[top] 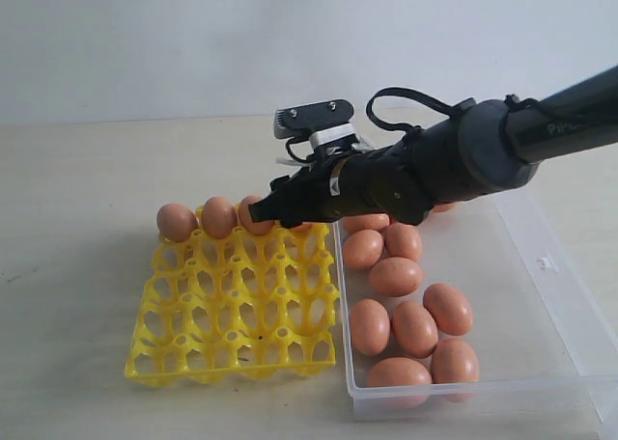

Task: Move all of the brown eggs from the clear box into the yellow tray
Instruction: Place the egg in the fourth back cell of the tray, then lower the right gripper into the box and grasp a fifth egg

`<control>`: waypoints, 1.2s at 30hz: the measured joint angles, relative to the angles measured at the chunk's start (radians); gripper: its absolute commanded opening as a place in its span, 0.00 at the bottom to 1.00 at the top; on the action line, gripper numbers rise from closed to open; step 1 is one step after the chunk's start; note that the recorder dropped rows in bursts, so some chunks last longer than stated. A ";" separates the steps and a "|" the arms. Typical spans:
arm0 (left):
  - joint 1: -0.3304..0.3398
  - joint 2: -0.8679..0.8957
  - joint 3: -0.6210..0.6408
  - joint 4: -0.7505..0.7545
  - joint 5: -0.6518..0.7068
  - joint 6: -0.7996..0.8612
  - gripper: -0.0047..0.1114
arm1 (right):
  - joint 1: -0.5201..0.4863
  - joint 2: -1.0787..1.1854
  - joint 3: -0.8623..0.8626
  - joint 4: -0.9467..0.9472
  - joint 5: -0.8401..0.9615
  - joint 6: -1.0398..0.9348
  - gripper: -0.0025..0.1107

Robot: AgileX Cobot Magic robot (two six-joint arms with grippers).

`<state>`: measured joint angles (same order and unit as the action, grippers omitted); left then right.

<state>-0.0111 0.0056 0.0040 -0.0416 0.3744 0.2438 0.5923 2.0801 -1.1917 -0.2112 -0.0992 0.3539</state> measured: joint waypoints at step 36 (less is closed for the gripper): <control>0.000 0.000 0.000 0.000 0.000 0.000 0.04 | -0.090 -0.318 0.171 0.109 0.860 -0.014 0.55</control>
<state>-0.0111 0.0056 0.0040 -0.0416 0.3744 0.2438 0.5026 1.7621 -1.0203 -0.1025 0.7610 0.3401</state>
